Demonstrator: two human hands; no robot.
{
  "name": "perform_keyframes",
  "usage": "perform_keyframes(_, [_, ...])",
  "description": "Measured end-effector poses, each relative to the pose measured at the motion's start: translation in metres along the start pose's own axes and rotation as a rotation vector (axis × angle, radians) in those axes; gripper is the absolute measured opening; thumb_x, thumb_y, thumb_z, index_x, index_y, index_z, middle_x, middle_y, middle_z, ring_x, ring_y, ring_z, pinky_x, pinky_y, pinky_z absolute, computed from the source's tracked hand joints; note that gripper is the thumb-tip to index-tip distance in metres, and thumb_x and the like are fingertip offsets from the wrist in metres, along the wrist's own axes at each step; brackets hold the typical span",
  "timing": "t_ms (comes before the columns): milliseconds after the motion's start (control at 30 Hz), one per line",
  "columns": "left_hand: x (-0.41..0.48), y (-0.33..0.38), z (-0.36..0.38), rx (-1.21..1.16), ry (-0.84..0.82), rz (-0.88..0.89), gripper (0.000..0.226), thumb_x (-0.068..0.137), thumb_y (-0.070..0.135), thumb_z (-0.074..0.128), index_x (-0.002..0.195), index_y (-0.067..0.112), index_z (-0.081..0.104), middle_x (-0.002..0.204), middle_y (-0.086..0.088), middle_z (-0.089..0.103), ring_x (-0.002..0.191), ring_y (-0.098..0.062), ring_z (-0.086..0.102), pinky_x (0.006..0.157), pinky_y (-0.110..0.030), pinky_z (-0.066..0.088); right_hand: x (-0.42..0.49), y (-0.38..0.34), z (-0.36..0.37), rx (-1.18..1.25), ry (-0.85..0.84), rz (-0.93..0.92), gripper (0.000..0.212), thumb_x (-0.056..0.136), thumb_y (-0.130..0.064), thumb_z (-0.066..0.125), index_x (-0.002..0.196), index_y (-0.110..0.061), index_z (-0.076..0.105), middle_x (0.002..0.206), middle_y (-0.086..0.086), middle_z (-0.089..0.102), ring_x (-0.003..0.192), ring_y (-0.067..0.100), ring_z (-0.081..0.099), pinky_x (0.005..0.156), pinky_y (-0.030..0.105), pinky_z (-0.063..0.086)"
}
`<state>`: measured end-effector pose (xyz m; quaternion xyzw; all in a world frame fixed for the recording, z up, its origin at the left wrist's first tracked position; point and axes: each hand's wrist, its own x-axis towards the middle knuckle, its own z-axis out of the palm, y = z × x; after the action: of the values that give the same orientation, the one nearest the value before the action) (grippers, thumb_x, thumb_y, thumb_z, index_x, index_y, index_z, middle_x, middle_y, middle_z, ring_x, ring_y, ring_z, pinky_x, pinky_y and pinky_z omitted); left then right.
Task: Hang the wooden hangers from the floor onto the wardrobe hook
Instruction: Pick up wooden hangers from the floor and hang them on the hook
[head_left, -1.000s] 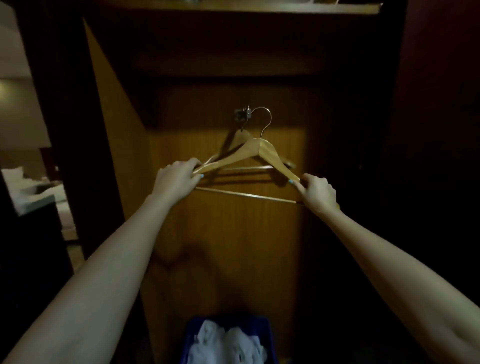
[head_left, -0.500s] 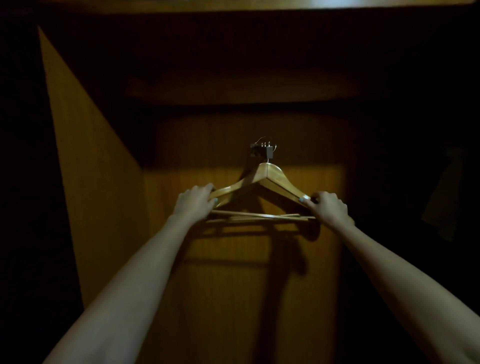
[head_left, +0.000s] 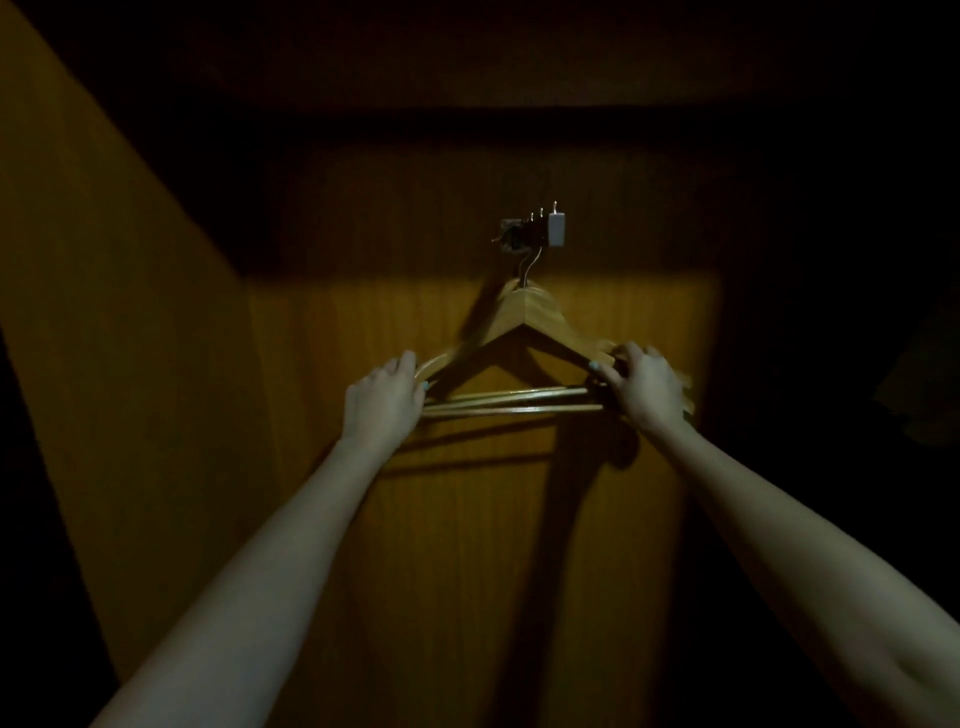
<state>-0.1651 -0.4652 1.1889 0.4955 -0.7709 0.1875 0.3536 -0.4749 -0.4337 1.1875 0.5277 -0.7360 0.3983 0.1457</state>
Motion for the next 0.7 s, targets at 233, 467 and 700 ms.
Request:
perform_keyframes(233, [-0.007, 0.001, 0.011, -0.037, 0.004, -0.020, 0.023, 0.095, 0.031, 0.049, 0.106, 0.011, 0.051, 0.096, -0.010, 0.064, 0.092, -0.029, 0.059, 0.070, -0.039, 0.049, 0.002, 0.008, -0.012, -0.124, 0.031, -0.069, 0.045, 0.091, -0.050, 0.051, 0.118, -0.015, 0.060, 0.116, 0.011, 0.060, 0.112, 0.029, 0.050, 0.087, 0.041, 0.048])
perform_keyframes(467, [-0.002, 0.005, 0.008, -0.111, -0.139, -0.110, 0.033, 0.096, 0.036, 0.047, 0.116, 0.011, 0.048, 0.101, -0.012, 0.062, 0.091, -0.032, 0.061, 0.067, -0.036, 0.041, 0.003, 0.008, -0.022, -0.206, 0.003, -0.101, 0.043, 0.094, -0.046, 0.048, 0.113, -0.011, 0.063, 0.114, 0.012, 0.062, 0.117, 0.032, 0.047, 0.090, 0.042, 0.047])
perform_keyframes(700, [-0.002, 0.004, 0.008, -0.048, -0.146, -0.093, 0.041, 0.096, 0.039, 0.047, 0.125, 0.011, 0.053, 0.110, -0.017, 0.064, 0.099, -0.037, 0.060, 0.070, -0.037, 0.038, 0.005, 0.011, -0.023, -0.252, -0.076, -0.085, 0.043, 0.096, -0.047, 0.042, 0.113, -0.011, 0.061, 0.107, 0.014, 0.064, 0.107, 0.033, 0.054, 0.088, 0.043, 0.048])
